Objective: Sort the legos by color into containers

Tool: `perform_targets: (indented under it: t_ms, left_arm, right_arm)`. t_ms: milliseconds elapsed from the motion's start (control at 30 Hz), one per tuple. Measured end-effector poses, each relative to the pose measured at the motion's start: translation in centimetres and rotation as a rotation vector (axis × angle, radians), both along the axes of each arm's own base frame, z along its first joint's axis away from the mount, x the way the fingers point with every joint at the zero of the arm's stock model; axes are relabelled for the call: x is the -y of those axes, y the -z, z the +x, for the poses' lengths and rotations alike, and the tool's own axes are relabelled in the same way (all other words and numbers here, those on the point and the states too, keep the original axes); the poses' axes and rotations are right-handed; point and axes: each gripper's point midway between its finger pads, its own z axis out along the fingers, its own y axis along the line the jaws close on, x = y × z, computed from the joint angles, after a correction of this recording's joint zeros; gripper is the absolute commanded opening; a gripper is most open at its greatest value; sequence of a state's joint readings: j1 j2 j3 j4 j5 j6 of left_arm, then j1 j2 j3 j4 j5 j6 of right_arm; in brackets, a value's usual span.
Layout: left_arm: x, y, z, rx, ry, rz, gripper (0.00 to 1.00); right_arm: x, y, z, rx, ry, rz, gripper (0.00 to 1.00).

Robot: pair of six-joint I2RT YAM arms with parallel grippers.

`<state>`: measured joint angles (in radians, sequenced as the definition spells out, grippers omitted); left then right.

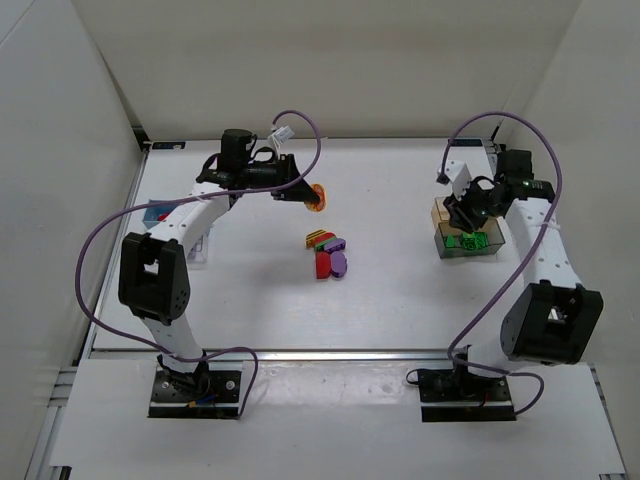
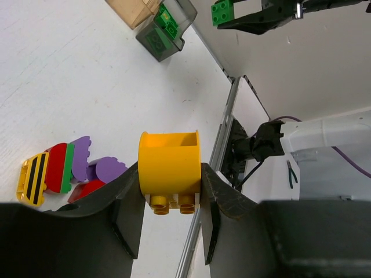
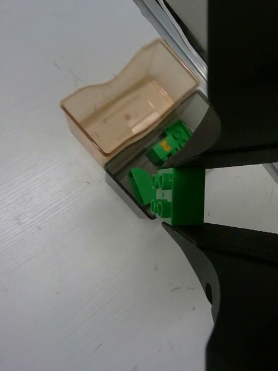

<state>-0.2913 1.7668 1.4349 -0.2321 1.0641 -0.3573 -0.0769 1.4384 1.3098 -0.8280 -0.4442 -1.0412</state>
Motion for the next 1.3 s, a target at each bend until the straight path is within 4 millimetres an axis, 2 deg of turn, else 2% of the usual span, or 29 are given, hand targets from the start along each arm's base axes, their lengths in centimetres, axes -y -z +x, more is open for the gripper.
perform_targets:
  t_ms: [267, 400, 467, 533, 833, 1067, 1167, 1300]
  left_arm:
    - [-0.3, 0.1, 0.2, 0.008, -0.008, 0.009, 0.11]
    - [-0.6, 0.2, 0.4, 0.002, -0.016, 0.015, 0.12]
    - [-0.8, 0.3, 0.5, 0.004, -0.021, 0.016, 0.12]
    - [-1.0, 0.3, 0.6, 0.003, -0.026, 0.019, 0.12]
    - [-2.1, 0.7, 1.2, 0.0, -0.062, 0.039, 0.12]
    - [-2.6, 0.5, 1.5, 0.011, -0.075, 0.041, 0.12]
    - [-2.8, 0.6, 1.7, 0.01, -0.088, 0.05, 0.12]
    - [-3.8, 0.7, 2.6, 0.028, -0.15, 0.084, 0.13]
  right_arm:
    - [2.7, 5.3, -0.1, -0.252, 0.208, 0.076, 0.01]
    - [3.3, 6.8, 0.6, -0.314, 0.257, 0.088, 0.05]
    - [3.5, 7.2, 1.0, -0.324, 0.268, 0.087, 0.09]
    - [3.6, 7.4, 1.3, -0.333, 0.28, 0.083, 0.2]
    - [4.2, 8.5, 2.0, -0.363, 0.307, 0.064, 0.3]
    - [4.4, 8.6, 2.2, -0.373, 0.327, 0.061, 0.66]
    - [4.5, 8.4, 2.4, -0.365, 0.332, 0.063, 0.73]
    - [4.4, 8.2, 2.4, -0.363, 0.34, 0.069, 0.73]
